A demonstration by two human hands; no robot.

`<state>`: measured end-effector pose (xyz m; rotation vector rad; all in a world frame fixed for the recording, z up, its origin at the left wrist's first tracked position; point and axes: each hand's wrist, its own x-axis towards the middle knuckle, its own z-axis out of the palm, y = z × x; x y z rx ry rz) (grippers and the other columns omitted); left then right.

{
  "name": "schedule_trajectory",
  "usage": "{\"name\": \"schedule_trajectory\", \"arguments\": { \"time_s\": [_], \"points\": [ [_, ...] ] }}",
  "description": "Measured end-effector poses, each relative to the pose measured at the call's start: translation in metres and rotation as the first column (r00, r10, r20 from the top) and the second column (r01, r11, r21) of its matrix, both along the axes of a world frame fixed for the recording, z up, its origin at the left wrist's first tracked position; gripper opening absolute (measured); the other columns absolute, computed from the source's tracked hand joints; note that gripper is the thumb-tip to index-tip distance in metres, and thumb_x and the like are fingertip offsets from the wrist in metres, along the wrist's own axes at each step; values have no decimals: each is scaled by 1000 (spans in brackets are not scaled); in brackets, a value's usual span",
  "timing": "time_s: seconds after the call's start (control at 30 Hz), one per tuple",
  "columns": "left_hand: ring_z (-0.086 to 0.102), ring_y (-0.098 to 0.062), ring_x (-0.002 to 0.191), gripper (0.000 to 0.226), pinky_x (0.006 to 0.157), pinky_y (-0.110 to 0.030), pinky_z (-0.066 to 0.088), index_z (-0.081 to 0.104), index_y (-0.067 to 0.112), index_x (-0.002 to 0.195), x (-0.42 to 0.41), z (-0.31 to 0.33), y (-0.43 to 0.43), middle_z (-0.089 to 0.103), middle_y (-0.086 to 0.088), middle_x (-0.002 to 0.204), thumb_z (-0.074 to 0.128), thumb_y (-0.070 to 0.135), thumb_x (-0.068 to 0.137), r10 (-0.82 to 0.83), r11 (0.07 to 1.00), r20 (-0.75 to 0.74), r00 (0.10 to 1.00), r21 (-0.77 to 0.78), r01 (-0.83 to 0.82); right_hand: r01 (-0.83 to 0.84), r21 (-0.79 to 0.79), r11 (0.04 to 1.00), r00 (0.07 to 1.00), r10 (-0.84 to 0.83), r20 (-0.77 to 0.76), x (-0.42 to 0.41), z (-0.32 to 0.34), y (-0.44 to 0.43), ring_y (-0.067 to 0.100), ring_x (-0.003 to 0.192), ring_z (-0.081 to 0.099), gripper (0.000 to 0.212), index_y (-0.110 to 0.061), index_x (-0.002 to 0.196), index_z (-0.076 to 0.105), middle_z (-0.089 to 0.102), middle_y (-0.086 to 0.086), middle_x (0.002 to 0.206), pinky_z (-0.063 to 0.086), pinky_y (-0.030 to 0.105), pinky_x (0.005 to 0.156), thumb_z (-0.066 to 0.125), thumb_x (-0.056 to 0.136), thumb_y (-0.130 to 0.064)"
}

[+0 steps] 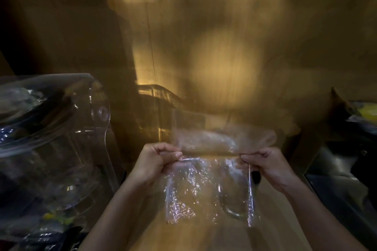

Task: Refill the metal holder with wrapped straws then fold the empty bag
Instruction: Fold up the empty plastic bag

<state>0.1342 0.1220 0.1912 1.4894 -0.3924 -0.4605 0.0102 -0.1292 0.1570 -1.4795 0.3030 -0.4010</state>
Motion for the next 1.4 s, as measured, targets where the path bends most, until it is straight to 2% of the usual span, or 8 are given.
{"name": "schedule_trajectory", "arguments": {
  "time_s": [0.17,0.33,0.6,0.73,0.83,0.97,1.1,1.4],
  "points": [
    [57,-28,65,16,45,-20,50,65,-10,88,1,-4,7,60,-24,79,52,-17,81,-33,999,47,998,13,32,-47,-32,998,998,48,41,-9,0,-4,21,62,67,18,-7,77,76,74,10,71,55,22,51,64,69,3],
    [58,-24,60,29,56,-24,48,70,-2,70,1,-12,11,70,-14,64,50,-20,79,-57,998,136,989,43,52,-104,90,990,994,102,26,-15,-9,-8,14,63,68,37,-4,62,75,74,8,68,53,16,54,49,73,21],
    [67,-16,71,47,50,-21,52,68,6,59,1,-31,12,69,-17,97,37,-24,79,-89,994,25,996,60,87,-155,-41,987,987,153,-56,-17,-13,2,11,58,60,17,-17,79,68,64,3,64,43,20,50,74,66,-8],
    [61,-7,47,11,39,-14,41,55,12,96,-7,-38,8,73,-2,81,47,18,93,-59,998,-177,982,15,62,-211,-165,963,977,205,-55,-13,-7,14,0,54,52,45,-27,80,61,59,-10,62,41,13,47,61,73,18],
    [71,-25,75,43,55,-28,55,55,21,105,-12,-47,6,74,-10,92,62,53,76,-285,936,-189,940,154,315,-323,-257,911,946,307,-101,-11,7,28,-2,69,54,55,-28,104,61,58,-9,85,45,14,60,59,73,17],
    [68,-10,83,36,77,-25,53,61,25,97,-32,-60,-9,74,1,88,79,21,67,-500,816,-94,861,282,505,-489,-338,804,872,437,-221,-4,29,48,12,76,54,60,-39,115,56,62,-9,88,45,24,62,60,75,6],
    [63,-4,59,24,61,-16,51,65,15,75,-46,-63,-22,69,6,60,70,-9,71,-416,893,24,909,199,403,-488,-432,759,873,407,-269,5,40,59,13,77,51,62,-38,113,53,60,2,91,44,20,69,60,78,12],
    [67,-14,60,10,56,-28,59,63,5,75,-30,-57,-10,70,-6,67,65,-5,77,-116,993,-31,993,8,116,-174,-121,977,964,144,-224,-7,21,46,21,81,61,58,-8,128,45,64,14,95,50,43,78,65,76,8]
  ]
}}
